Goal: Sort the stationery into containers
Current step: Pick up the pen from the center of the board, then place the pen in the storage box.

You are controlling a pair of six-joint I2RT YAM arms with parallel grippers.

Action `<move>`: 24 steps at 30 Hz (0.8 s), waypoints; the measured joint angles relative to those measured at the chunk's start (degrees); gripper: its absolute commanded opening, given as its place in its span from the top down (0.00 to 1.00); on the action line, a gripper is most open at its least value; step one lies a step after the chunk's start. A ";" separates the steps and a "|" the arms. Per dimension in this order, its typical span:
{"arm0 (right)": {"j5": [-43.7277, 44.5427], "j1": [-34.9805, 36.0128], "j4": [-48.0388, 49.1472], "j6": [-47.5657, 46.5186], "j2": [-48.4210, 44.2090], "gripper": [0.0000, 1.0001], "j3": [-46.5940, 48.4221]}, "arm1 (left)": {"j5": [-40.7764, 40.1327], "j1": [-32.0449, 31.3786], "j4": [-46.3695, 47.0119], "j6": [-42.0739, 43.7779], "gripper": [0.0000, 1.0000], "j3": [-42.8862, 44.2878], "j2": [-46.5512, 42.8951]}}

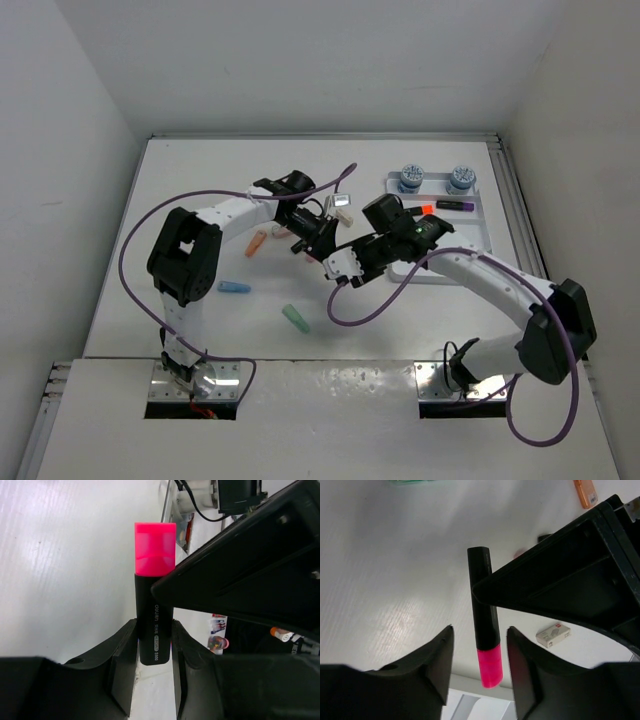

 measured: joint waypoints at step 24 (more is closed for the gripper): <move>0.22 -20.90 2.97 -4.37 3.80 1.00 2.58 | -13.44 19.41 11.69 -9.62 0.19 0.70 -3.74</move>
